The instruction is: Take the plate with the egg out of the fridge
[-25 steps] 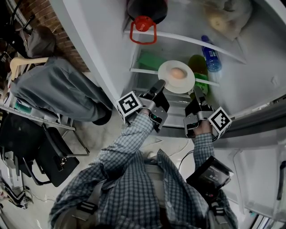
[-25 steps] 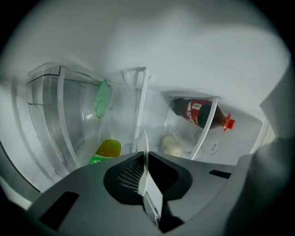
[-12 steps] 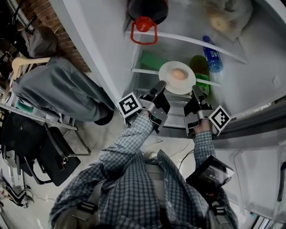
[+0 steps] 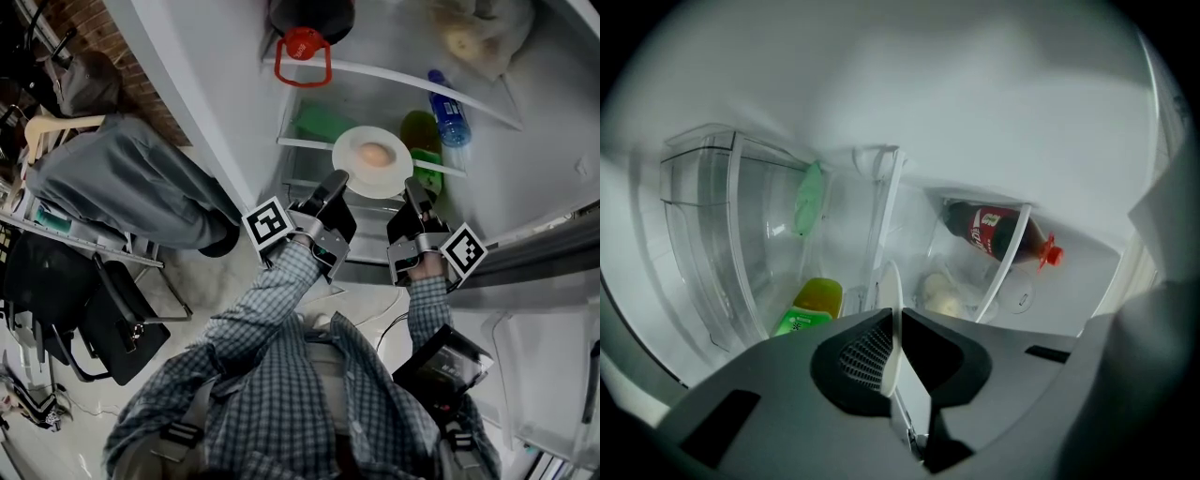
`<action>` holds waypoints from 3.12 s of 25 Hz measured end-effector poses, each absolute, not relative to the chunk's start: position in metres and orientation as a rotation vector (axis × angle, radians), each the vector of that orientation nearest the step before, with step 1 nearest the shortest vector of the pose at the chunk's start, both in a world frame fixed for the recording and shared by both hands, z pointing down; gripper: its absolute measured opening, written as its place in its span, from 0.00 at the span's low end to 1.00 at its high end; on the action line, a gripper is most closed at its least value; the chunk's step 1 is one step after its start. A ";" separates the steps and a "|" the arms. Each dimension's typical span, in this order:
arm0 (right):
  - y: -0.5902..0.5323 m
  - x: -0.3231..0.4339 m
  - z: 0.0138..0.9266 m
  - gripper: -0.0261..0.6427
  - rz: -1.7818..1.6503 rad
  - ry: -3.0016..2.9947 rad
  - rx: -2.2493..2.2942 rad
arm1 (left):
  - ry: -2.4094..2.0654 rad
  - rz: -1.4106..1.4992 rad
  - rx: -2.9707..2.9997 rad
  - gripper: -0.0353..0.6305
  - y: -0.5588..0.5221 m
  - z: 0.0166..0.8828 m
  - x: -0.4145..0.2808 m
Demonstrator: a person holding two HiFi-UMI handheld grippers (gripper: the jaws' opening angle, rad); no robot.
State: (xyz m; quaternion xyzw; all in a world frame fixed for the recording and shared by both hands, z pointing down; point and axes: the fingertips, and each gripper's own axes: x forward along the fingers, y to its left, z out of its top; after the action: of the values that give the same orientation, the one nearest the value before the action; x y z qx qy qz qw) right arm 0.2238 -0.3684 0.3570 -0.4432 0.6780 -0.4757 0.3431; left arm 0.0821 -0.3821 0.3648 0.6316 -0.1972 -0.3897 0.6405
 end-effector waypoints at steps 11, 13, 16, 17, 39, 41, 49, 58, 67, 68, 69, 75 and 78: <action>-0.347 0.219 0.360 0.10 -1.221 1.803 -1.168 | -0.441 -0.884 1.461 0.11 -0.358 0.366 0.077; -0.343 0.215 0.360 0.10 -1.222 1.815 -1.165 | -0.439 -0.887 1.463 0.11 -0.353 0.367 0.074; -0.336 0.208 0.361 0.09 -1.228 1.830 -1.153 | -0.442 -0.890 1.474 0.11 -0.345 0.368 0.067; -0.334 0.205 0.362 0.09 -1.233 1.832 -1.146 | -0.442 -0.892 1.478 0.11 -0.343 0.368 0.065; -0.294 0.162 0.372 0.10 -1.245 1.912 -1.110 | -0.408 -0.907 1.530 0.11 -0.299 0.374 0.021; -0.290 0.157 0.373 0.09 -1.241 1.917 -1.125 | -0.403 -0.903 1.529 0.11 -0.296 0.375 0.016; -0.270 0.137 0.375 0.09 -1.208 1.899 -1.159 | -0.368 -0.872 1.533 0.11 -0.280 0.377 -0.003; -0.241 0.116 0.379 0.10 -1.173 1.866 -1.224 | -0.321 -0.828 1.551 0.11 -0.259 0.380 -0.024; -0.225 0.110 0.373 0.10 -1.153 1.876 -1.242 | -0.301 -0.840 1.544 0.11 -0.243 0.376 -0.031; -0.225 0.109 0.373 0.10 -1.151 1.880 -1.237 | -0.303 -0.844 1.548 0.11 -0.242 0.376 -0.032; -0.224 0.108 0.372 0.10 -1.149 1.884 -1.231 | -0.305 -0.848 1.551 0.11 -0.241 0.375 -0.032; -0.209 0.111 0.367 0.10 -1.138 1.897 -1.211 | -0.320 -0.862 1.557 0.11 -0.222 0.369 -0.030; -0.197 0.114 0.365 0.10 -1.135 1.902 -1.198 | -0.323 -0.873 1.563 0.11 -0.210 0.367 -0.027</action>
State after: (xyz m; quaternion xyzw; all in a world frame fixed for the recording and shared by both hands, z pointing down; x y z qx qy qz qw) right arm 0.1141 -0.1970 0.3650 -0.4530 0.7188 -0.4289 0.3068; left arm -0.0271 -0.2096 0.3671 0.6782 -0.1401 -0.3787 0.6141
